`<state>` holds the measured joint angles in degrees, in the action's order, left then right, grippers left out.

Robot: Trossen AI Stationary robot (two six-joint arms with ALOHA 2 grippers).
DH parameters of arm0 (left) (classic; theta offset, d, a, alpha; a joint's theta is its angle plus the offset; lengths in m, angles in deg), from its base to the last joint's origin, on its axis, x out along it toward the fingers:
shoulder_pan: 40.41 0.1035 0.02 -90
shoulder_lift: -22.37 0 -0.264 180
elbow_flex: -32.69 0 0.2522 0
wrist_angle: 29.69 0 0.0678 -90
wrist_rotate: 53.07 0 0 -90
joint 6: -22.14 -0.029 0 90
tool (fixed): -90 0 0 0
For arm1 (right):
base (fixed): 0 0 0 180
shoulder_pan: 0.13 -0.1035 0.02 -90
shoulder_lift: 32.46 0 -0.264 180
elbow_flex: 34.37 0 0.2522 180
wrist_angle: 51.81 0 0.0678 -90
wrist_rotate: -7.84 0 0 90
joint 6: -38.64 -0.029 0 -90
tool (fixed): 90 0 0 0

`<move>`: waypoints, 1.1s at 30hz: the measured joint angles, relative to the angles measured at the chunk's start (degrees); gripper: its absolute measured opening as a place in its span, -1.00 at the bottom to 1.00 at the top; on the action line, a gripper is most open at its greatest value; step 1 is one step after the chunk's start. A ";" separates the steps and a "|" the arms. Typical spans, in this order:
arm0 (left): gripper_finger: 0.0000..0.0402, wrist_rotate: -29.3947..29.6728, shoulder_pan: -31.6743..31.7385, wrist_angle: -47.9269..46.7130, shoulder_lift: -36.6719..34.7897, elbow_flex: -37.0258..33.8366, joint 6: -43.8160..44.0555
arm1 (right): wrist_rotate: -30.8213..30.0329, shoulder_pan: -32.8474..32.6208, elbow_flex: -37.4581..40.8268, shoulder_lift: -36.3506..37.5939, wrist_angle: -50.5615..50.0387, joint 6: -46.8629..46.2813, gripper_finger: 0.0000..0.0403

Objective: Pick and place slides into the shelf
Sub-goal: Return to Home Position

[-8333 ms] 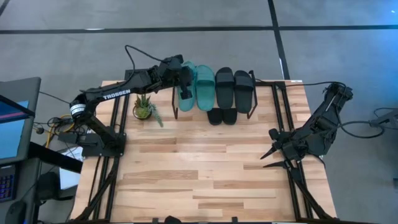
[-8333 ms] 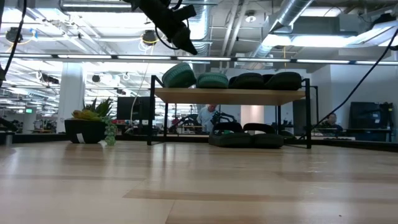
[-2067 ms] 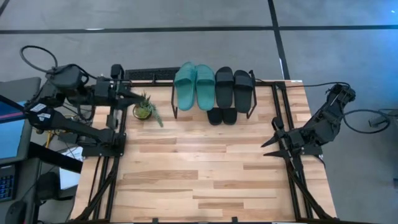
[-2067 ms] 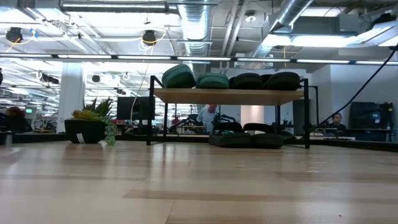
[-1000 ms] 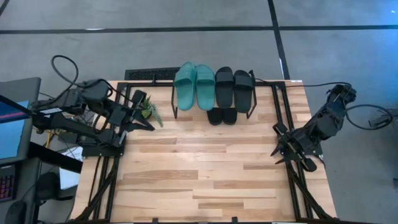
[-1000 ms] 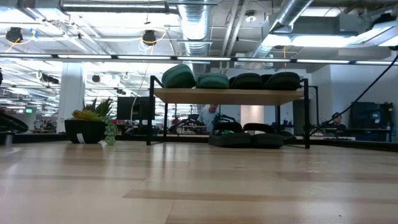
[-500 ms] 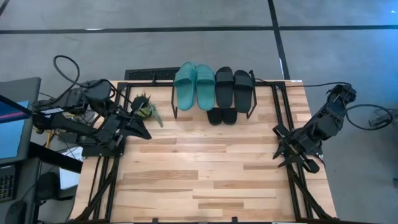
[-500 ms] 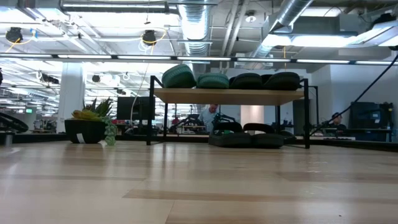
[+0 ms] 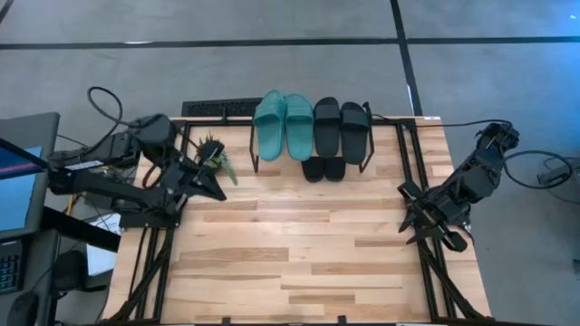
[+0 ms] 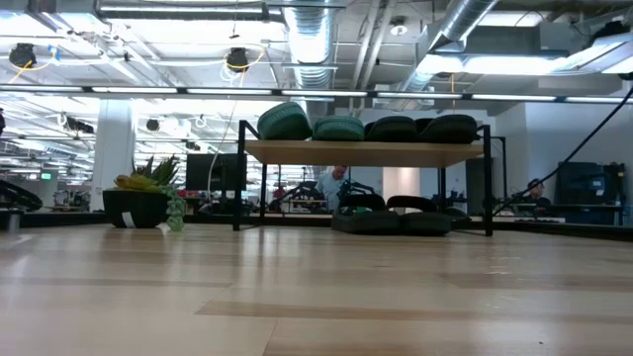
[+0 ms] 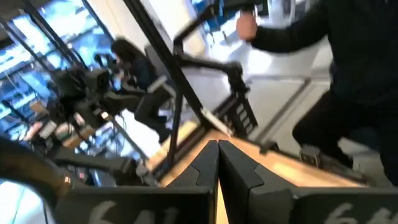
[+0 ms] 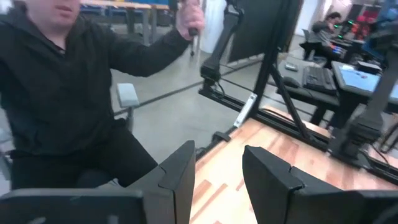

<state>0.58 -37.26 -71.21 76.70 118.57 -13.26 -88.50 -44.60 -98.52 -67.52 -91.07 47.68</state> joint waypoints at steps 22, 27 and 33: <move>-1.00 -19.80 23.16 24.51 -0.49 -18.01 18.72 | 13.96 17.18 0.02 0.84 -2.26 5.56 -0.39; -1.00 -5.22 20.99 21.57 -3.85 -18.05 21.83 | -6.73 18.39 1.43 2.96 -0.49 0.49 -0.39; -1.00 -1.87 16.78 19.08 -8.61 -18.45 19.22 | -11.95 18.32 7.47 9.42 3.46 -0.06 -0.39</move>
<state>-1.29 -20.49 -52.14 68.09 100.11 5.96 -100.45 -26.29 -91.05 -58.10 -87.61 47.61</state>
